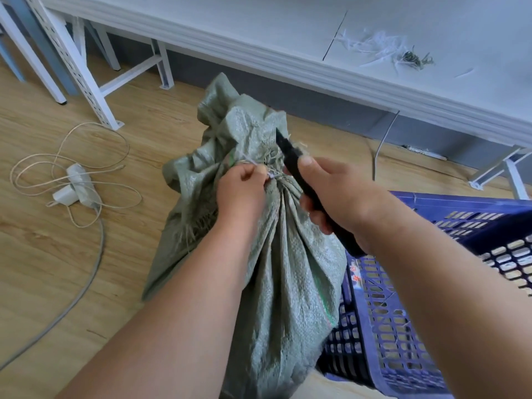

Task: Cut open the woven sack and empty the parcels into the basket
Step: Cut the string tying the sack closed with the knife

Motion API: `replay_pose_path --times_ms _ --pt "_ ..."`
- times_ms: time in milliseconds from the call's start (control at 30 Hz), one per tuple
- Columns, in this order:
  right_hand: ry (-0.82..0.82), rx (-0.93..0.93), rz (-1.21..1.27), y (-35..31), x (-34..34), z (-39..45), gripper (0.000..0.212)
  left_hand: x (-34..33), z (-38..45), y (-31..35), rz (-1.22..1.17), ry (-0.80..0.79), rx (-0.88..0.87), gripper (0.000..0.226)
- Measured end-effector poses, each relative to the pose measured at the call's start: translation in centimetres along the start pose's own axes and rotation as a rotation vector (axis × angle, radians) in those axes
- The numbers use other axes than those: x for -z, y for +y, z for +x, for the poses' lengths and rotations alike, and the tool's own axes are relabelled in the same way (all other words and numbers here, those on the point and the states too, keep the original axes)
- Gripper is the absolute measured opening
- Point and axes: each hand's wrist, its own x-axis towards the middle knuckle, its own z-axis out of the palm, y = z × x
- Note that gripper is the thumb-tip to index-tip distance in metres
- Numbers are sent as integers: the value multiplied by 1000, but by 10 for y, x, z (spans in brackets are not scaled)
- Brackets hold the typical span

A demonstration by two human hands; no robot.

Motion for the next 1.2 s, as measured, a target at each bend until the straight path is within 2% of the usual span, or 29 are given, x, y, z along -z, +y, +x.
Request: replay_pose_path --times_ms 67,167,500,767,1000,1200 --pt "-68 -115 -56 16 -8 -1 36 2 2 0 7 19 -42 15" --pt "-119 -214 -113 27 -7 0 38 0 1 -1 31 25 -76 20" --pt "-172 -368 -122 22 0 12 42 -2 -3 -1 82 -1 -161 16" --pt "-177 -384 -110 21 0 10 37 0 -7 1 45 -11 -140 12" --pt "-184 -406 -151 20 2 14 42 1 -5 0 132 -8 -228 11" --pt "-125 -310 -124 22 -6 8 35 2 -6 0 177 -24 -232 12"
